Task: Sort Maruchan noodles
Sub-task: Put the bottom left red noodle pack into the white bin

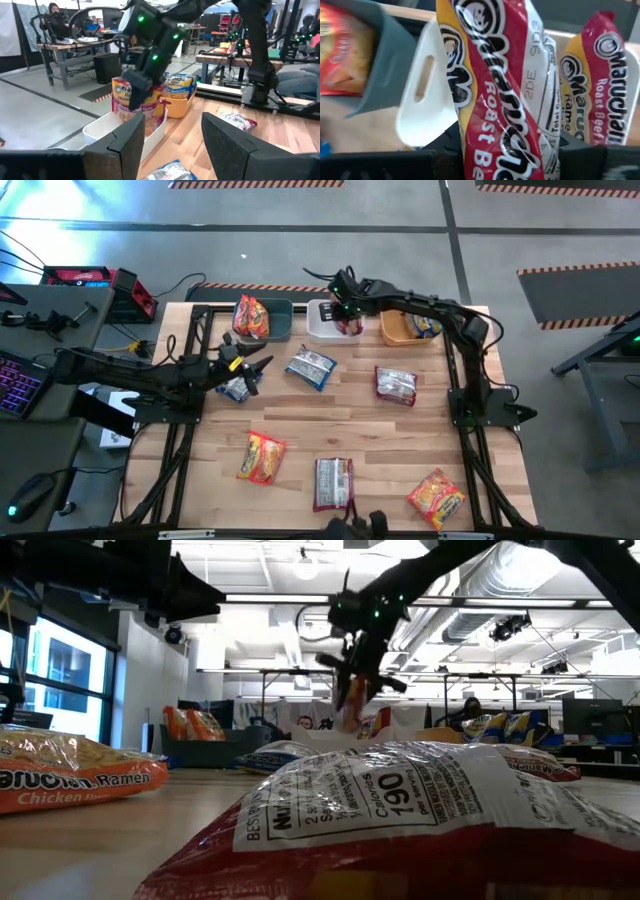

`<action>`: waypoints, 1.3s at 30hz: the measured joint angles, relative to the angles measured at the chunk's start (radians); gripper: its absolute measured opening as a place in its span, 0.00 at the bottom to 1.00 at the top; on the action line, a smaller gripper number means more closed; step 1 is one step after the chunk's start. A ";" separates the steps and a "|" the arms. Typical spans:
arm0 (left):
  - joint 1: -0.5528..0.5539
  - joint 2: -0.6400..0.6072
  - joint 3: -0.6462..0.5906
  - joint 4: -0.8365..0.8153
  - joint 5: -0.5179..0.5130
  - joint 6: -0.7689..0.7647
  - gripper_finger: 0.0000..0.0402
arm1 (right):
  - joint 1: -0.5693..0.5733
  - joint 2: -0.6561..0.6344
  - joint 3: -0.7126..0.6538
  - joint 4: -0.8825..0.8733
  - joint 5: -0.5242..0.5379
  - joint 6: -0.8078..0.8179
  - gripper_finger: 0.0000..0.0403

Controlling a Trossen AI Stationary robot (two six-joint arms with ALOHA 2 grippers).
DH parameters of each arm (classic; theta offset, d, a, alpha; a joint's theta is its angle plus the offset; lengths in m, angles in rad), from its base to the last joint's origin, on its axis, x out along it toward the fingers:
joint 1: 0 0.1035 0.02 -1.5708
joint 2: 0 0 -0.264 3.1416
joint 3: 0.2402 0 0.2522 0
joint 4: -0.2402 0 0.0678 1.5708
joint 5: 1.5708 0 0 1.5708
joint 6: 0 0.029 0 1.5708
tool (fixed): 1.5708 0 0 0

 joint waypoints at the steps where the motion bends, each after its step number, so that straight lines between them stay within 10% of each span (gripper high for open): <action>1: 0.000 0.000 0.000 -0.001 0.002 0.000 0.46 | -0.006 0.010 0.000 0.000 -0.002 0.004 0.30; 24: -0.001 0.000 0.000 -0.004 0.054 -0.008 0.46 | -0.041 0.115 -0.001 0.005 -0.002 0.026 0.30; 39: -0.001 0.000 0.000 -0.007 0.055 -0.010 0.46 | -0.040 0.117 -0.001 -0.004 0.007 0.024 0.54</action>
